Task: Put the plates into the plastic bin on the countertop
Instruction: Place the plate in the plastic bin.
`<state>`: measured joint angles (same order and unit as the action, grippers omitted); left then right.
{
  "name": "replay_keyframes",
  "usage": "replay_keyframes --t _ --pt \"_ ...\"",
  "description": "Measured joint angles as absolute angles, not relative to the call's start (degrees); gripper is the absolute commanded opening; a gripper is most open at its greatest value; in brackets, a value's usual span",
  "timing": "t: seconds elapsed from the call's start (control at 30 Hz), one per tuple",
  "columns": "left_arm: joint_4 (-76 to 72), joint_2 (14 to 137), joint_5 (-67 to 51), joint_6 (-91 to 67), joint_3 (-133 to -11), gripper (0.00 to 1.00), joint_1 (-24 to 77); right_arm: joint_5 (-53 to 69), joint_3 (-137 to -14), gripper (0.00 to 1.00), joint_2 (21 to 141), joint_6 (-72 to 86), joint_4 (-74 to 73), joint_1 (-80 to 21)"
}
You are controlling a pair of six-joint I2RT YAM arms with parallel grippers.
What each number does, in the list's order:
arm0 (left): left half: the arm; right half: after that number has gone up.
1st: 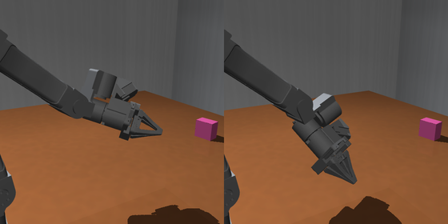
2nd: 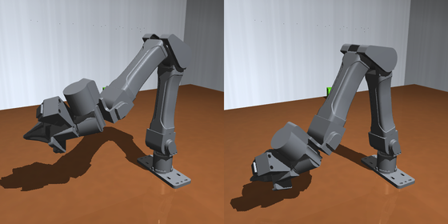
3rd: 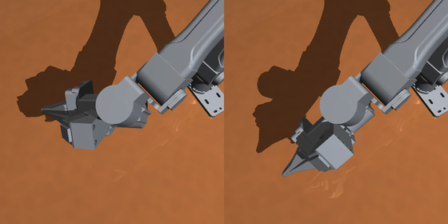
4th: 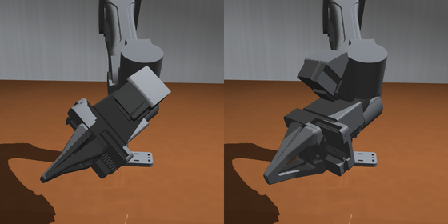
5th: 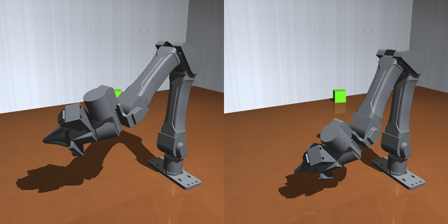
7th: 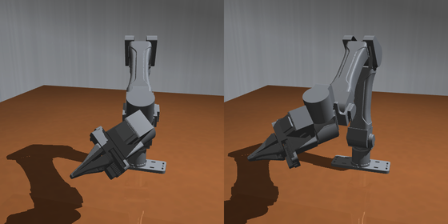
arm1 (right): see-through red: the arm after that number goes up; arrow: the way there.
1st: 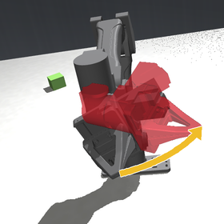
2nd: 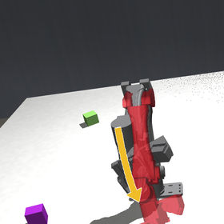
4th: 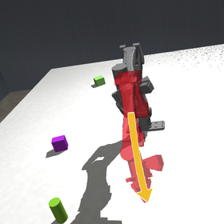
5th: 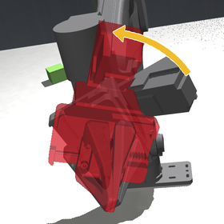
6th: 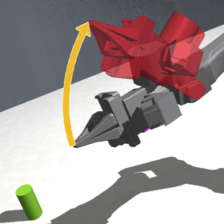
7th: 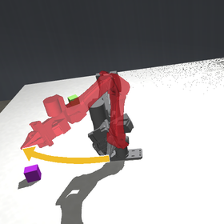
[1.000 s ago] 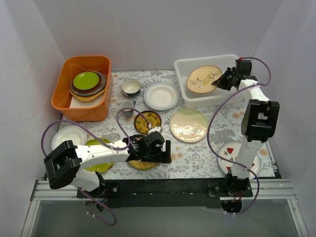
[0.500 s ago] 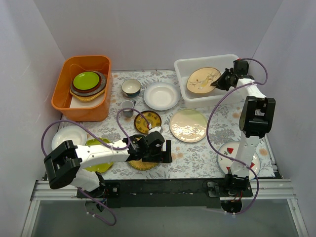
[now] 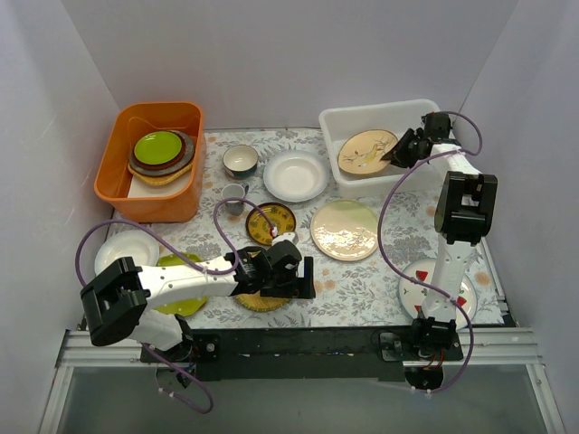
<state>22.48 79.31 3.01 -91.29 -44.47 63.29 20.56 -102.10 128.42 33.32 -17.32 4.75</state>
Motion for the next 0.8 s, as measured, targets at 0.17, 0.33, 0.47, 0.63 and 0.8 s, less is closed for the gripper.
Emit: replay_keyframes --t 0.17,0.33,0.47,0.63,0.8 --pt "22.68 79.31 2.98 -91.31 -44.47 0.98 63.29 21.39 -103.31 0.47 128.42 32.99 -17.15 4.75" --pt "22.68 79.31 2.96 -91.29 -44.49 0.98 63.29 21.06 -103.53 0.59 128.42 32.58 -17.21 4.75" --pt "23.22 79.72 2.87 -91.26 -44.99 0.98 63.29 20.51 -103.83 0.63 128.42 32.08 -17.63 4.75" --pt "24.56 79.88 2.98 -91.22 -46.5 0.98 63.29 18.96 -104.84 0.66 128.42 31.16 -19.86 4.82" --pt "25.43 79.88 3.29 -91.07 -47.55 0.98 63.29 15.99 -106.76 0.73 128.4 29.65 -22.31 4.86"
